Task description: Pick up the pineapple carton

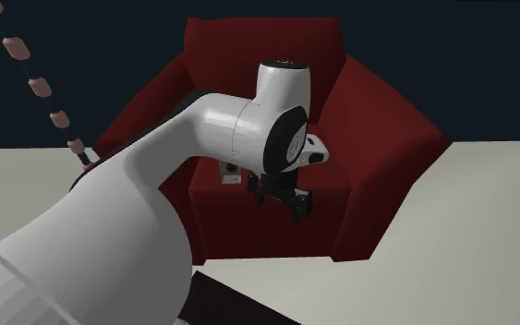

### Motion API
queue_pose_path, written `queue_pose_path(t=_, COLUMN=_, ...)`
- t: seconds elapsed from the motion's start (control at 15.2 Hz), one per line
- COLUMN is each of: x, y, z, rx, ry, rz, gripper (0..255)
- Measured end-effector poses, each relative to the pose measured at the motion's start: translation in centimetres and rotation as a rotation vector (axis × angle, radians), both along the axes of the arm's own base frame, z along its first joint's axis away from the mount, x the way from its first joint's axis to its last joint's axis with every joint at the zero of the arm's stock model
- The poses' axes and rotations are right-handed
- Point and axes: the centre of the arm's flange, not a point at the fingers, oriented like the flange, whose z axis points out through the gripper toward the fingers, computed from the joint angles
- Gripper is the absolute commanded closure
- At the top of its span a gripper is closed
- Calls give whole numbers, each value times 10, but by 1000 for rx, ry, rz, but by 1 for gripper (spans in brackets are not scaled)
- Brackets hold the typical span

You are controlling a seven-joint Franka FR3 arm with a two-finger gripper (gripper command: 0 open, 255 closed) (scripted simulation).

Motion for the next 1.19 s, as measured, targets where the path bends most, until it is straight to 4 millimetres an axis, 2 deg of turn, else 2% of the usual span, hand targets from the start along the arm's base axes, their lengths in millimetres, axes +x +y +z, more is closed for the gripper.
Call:
queue_pose_path(t=0.07, x=0, y=0, z=0, rx=0, ry=0, rz=0, gripper=0)
queue_pose_path(t=0.2, x=7, y=13, z=0, rx=1, ry=-1, rz=-25, gripper=0)
queue_pose_path(t=0.66, x=53, y=85, z=-9, rx=8, ry=-3, rz=-176, gripper=0)
queue_pose_path(t=0.92, x=85, y=127, z=-15, rx=12, ry=-4, rz=-264, gripper=0)
queue_pose_path(t=1.19, x=125, y=164, z=-18, rx=16, ry=-6, rz=-353, gripper=0)
